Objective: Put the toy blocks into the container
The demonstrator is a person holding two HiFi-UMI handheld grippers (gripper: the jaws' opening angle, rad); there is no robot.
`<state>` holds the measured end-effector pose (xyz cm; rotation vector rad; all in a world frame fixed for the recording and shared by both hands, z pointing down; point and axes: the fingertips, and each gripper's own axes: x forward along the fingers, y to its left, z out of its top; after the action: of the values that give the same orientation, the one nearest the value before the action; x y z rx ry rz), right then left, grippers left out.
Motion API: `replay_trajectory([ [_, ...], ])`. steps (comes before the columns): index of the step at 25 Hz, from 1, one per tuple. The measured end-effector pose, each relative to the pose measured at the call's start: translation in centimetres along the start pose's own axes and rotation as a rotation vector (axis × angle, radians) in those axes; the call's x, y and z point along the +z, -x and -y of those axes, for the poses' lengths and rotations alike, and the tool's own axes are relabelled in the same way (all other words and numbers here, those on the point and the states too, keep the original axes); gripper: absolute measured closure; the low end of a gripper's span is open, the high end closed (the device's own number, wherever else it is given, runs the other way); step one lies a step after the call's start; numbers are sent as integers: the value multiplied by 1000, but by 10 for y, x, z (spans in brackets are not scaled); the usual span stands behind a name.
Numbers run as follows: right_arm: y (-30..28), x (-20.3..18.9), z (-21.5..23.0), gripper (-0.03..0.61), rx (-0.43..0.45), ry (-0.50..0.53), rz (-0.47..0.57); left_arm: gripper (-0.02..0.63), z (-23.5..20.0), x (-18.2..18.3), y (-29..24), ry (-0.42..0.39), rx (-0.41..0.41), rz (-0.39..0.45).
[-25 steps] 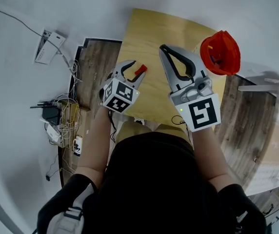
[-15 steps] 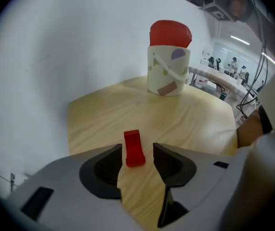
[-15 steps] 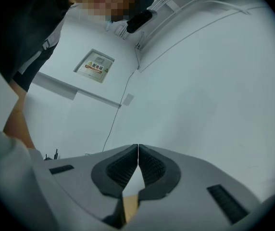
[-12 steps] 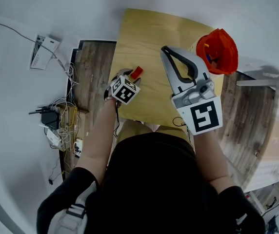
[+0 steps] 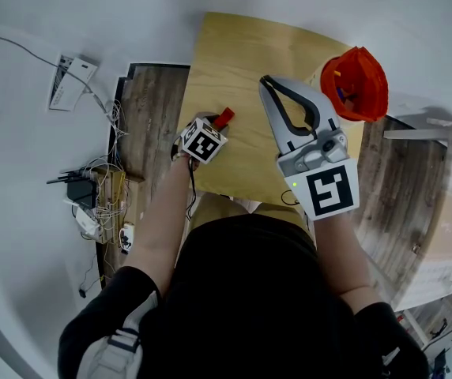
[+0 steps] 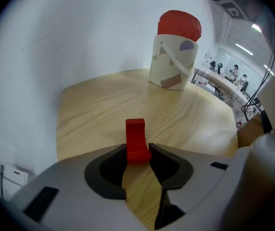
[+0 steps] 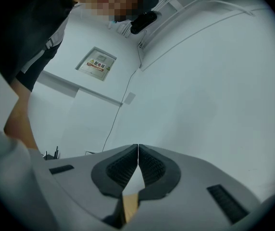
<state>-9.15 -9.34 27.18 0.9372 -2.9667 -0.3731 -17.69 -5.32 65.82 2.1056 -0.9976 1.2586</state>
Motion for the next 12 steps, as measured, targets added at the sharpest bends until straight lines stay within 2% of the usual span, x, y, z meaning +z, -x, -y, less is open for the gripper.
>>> replay_trajectory([
  [2, 1, 2, 2, 550, -4, -1, 4, 463, -3, 6, 4, -18, 22, 12],
  [4, 3, 6, 6, 550, -17, -10, 17, 463, -7, 22, 19, -23, 48, 76],
  [9, 6, 20, 15, 550, -45, -11, 53, 463, -22, 93, 100, -45, 145, 350],
  [12, 6, 28, 17, 551, -55, -15, 75, 463, -18, 142, 161, -70, 160, 547],
])
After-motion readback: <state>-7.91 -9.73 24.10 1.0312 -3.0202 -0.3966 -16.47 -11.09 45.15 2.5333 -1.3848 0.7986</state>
